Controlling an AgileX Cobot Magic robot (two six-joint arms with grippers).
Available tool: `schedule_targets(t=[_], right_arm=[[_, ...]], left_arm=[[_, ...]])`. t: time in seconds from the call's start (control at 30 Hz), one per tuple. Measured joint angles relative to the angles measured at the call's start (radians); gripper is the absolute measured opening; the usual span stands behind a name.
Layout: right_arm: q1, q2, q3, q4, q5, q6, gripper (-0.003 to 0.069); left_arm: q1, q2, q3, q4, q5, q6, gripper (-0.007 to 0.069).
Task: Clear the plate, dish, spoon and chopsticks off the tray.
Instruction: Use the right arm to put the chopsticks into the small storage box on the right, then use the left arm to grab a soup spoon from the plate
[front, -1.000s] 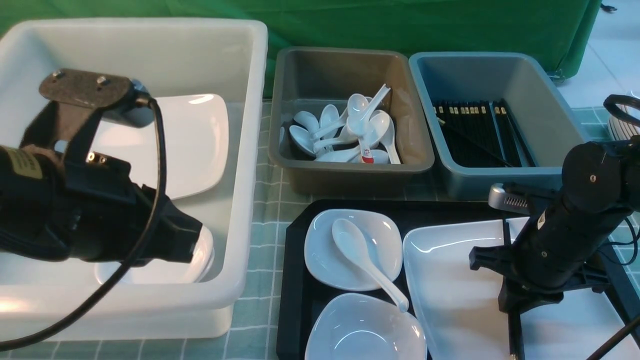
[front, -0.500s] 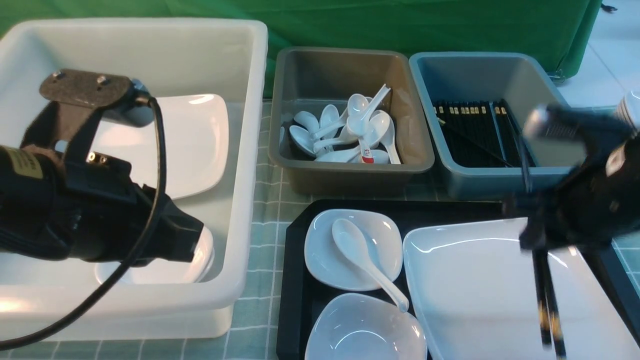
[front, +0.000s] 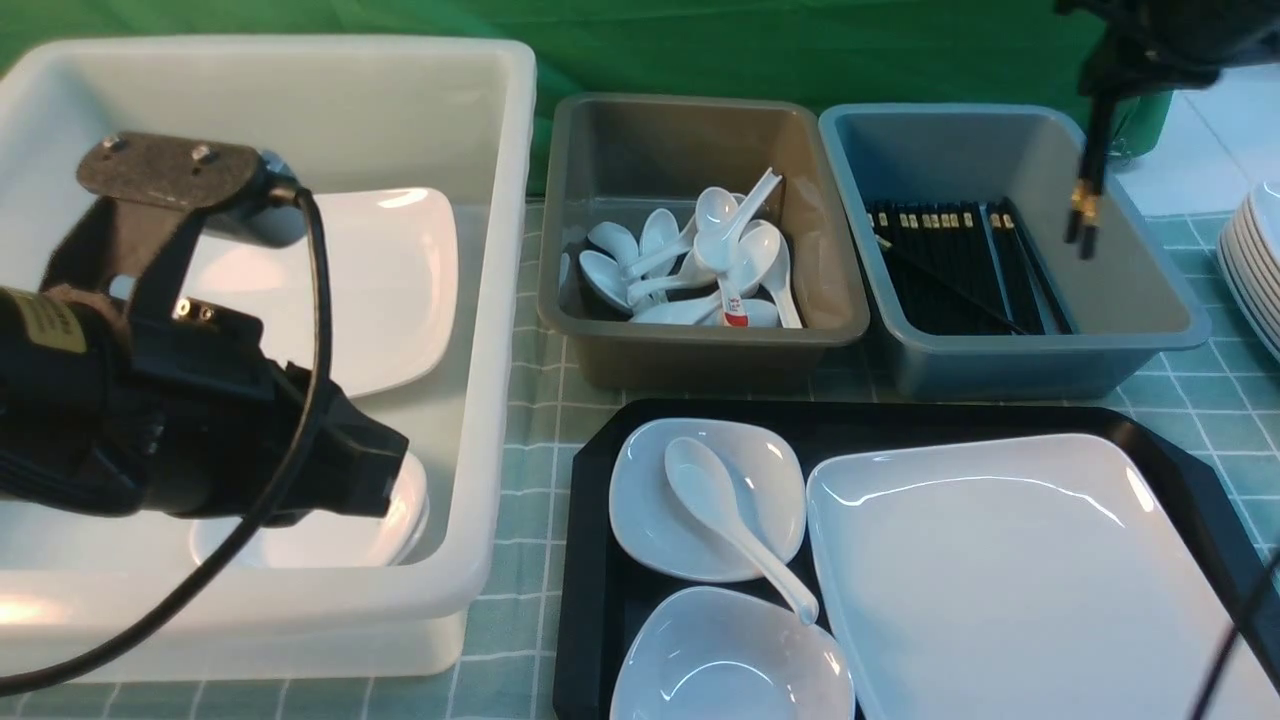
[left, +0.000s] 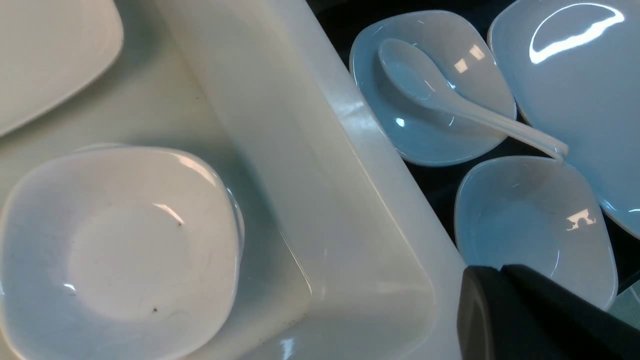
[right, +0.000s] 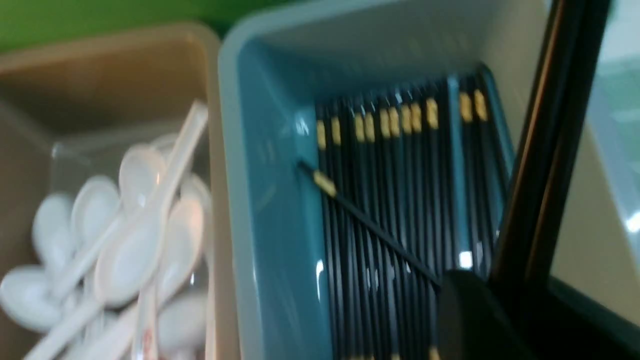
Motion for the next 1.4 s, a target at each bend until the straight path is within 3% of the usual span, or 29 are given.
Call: schedule_targets(t=[0.07,0.2,0.23,0.27,0.3,0.37,0.47,0.53,0.57,0.67,0.8,0.9,1.0,1.13,1.33,1.4], right_arm=[[0.003,0.035,-0.031,0.001,0.000,0.005,0.0147],[0.011,0.143,-0.081,0.001,-0.013,0.010,0.0365],[0.011,0.145,-0.081,0.001,-0.013,0.010,0.0377],[0.013,0.156,-0.081,0.001,-0.001,0.008,0.0471],[0.016,0.156,-0.083,0.001,0.023,-0.001,0.0517],[0.016,0.151,-0.091,0.001,0.077,-0.030,0.0545],[0.020,0.106,-0.111,0.003,0.249,-0.137,0.0478],[0.022,0.046,-0.096,0.004,0.271,-0.184,0.0291],[0.024,-0.019,-0.060,0.004,0.271,-0.209,0.0155],[0.030,-0.185,0.086,0.005,0.271,-0.239,0.0043],[0.032,-0.392,0.343,0.007,0.268,-0.277,0.0020],[0.032,-0.531,0.533,0.007,0.240,-0.282,0.0020],[0.032,-0.716,0.767,0.006,0.160,-0.283,0.0020],[0.032,-0.875,0.951,0.006,0.079,-0.278,0.0020],[0.032,-0.963,1.027,0.005,0.058,-0.272,0.0020],[0.032,-0.972,1.027,0.005,0.058,-0.272,0.0020]], left_arm=[[0.000,0.000,0.000,-0.002,0.000,0.000,0.0001],[0.000,0.000,0.000,-0.011,0.010,0.000,0.0001],[0.000,0.000,0.000,-0.011,0.011,0.000,0.0001],[0.000,0.000,0.000,-0.011,0.010,0.000,0.0001],[0.000,0.000,0.000,-0.011,0.010,0.000,0.0001],[0.000,0.000,0.000,-0.011,0.010,0.000,0.0001],[0.000,0.000,0.000,-0.015,0.010,-0.011,0.0001],[0.000,0.008,-0.004,-0.021,0.010,-0.037,0.0001],[0.000,0.022,-0.017,-0.035,0.013,-0.039,0.0001],[-0.003,0.088,-0.091,-0.082,0.042,-0.038,0.0001],[-0.097,0.222,-0.219,-0.087,0.067,-0.061,0.0001],[-0.209,0.329,-0.294,-0.027,0.075,-0.158,0.0000],[-0.330,0.512,-0.411,0.101,0.119,-0.416,0.0003],[-0.391,0.703,-0.557,0.140,0.187,-0.532,0.0046],[-0.410,0.923,-0.736,0.117,0.241,-0.609,0.0220],[-0.403,0.984,-0.794,0.131,0.259,-0.664,0.0325]])
